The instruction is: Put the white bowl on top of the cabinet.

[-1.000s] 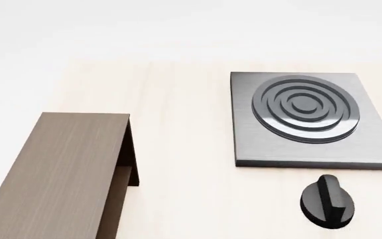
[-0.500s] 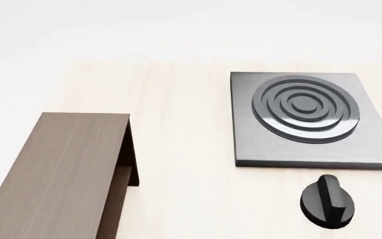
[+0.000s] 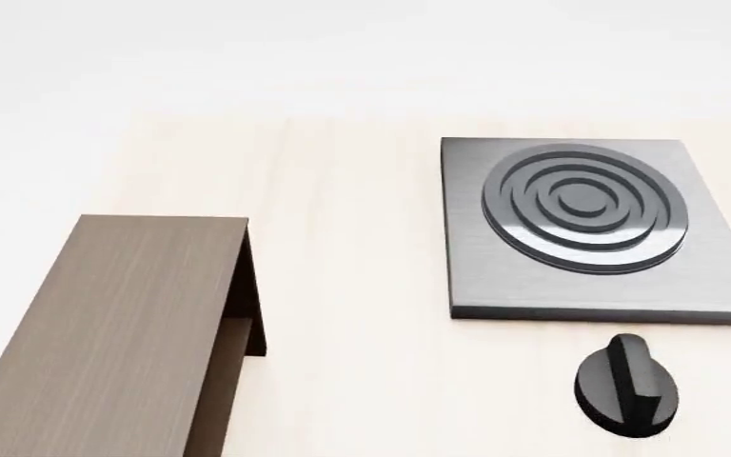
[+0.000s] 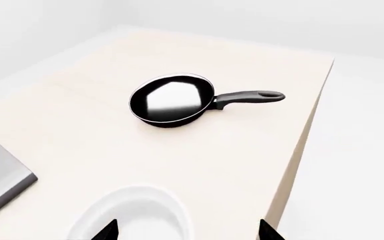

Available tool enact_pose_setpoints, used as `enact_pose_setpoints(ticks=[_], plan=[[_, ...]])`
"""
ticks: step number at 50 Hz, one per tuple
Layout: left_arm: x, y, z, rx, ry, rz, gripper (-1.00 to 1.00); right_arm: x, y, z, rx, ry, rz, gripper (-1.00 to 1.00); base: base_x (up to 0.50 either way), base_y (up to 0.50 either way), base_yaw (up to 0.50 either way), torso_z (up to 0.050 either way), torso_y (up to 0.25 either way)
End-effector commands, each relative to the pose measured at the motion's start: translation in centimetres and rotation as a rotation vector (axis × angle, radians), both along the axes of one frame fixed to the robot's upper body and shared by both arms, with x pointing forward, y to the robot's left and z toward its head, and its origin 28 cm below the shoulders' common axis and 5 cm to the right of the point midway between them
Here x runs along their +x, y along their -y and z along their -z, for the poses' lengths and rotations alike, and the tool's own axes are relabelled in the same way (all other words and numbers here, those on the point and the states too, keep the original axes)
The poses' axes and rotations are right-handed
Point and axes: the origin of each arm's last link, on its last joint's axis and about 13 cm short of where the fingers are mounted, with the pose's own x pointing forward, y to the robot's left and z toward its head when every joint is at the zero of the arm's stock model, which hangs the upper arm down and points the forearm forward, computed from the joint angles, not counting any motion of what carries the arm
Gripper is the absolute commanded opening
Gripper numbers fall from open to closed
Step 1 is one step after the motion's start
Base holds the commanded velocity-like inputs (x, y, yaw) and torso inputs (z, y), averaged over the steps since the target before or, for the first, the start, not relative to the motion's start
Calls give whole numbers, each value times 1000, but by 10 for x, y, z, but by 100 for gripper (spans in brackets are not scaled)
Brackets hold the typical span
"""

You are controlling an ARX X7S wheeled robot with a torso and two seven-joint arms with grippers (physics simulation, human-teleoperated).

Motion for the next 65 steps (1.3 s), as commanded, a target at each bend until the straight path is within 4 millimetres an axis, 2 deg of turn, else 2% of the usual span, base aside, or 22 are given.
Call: enact_pose_setpoints(ticks=[1, 10, 20, 42, 55, 65], plan=[[1, 0, 0, 2, -4, 2, 100, 8, 5, 3, 40, -17, 2, 100, 0, 0, 0, 0, 0], [1, 0, 1, 3, -7, 2, 100, 16, 9, 9, 97, -34, -13, 100, 0, 0, 0, 0, 0], [2, 1, 1, 4, -7, 3, 100, 24, 11, 9, 210, -36, -105, 100, 0, 0, 0, 0, 0], [3, 1, 1, 7, -13, 6, 100, 28, 22, 17, 233, -36, -22, 100, 0, 0, 0, 0, 0], [3, 1, 2, 8, -18, 5, 100, 45, 25, 18, 229, -57, -9, 100, 0, 0, 0, 0, 0], [5, 2, 2, 11, -26, 7, 100, 52, 33, 28, 245, -90, 30, 100, 0, 0, 0, 0, 0]])
